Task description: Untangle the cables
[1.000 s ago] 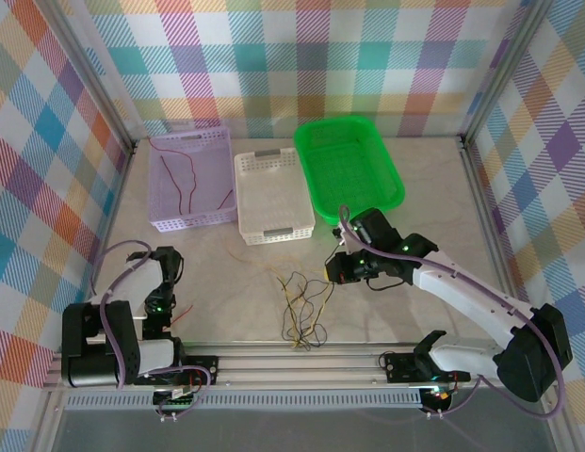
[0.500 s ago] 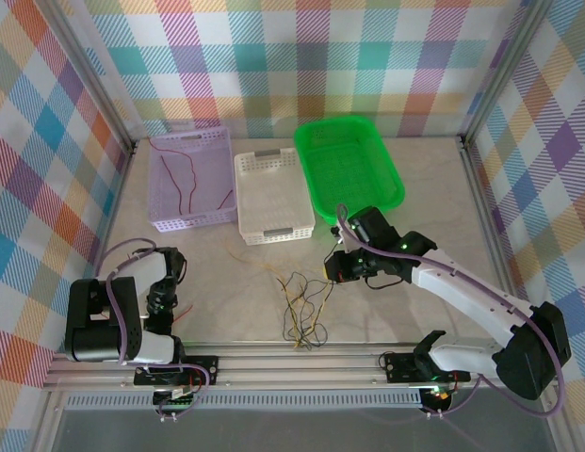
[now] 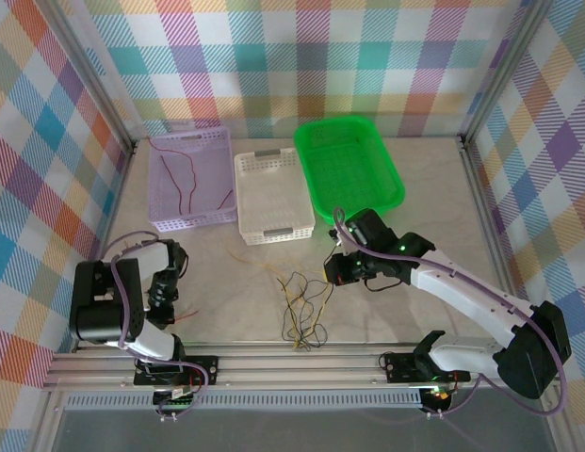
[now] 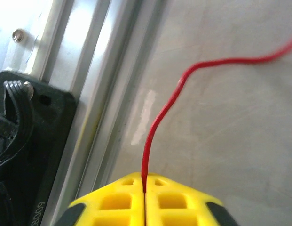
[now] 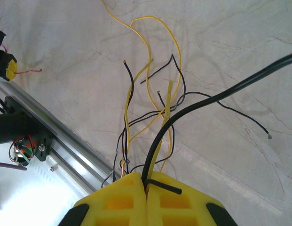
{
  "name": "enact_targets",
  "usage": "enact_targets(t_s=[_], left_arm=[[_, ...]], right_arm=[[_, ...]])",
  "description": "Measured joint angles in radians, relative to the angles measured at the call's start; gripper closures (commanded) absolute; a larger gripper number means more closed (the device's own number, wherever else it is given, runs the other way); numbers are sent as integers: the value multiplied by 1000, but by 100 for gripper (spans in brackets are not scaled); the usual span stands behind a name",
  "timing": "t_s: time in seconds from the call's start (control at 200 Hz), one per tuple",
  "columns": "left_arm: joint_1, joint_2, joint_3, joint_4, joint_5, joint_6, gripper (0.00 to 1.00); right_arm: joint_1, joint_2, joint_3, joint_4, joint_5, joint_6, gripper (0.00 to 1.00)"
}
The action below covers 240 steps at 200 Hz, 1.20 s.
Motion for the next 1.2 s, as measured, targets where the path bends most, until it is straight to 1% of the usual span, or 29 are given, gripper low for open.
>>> enact_targets(t_s=[0.155, 0.445, 0.695, 0.92, 1.09, 1.2], left_arm=[[0, 32, 26, 2, -6, 6, 100], [0, 30, 29, 4, -14, 21, 100], [0, -34, 24, 6, -37, 20, 100], [-2, -45, 15, 13, -48, 26, 100], [-21, -93, 15, 30, -62, 44, 100], [-51, -149, 14, 30, -76, 50, 100]], right_arm=[[9, 0, 1, -12, 19, -3, 100], [19, 0, 2, -20, 43, -3, 100], [25, -1, 2, -19, 63, -3, 100], [25, -16, -1, -18, 103, -2, 100], [25, -61, -31, -10, 160, 17, 100], [11, -65, -43, 2, 194, 37, 100]])
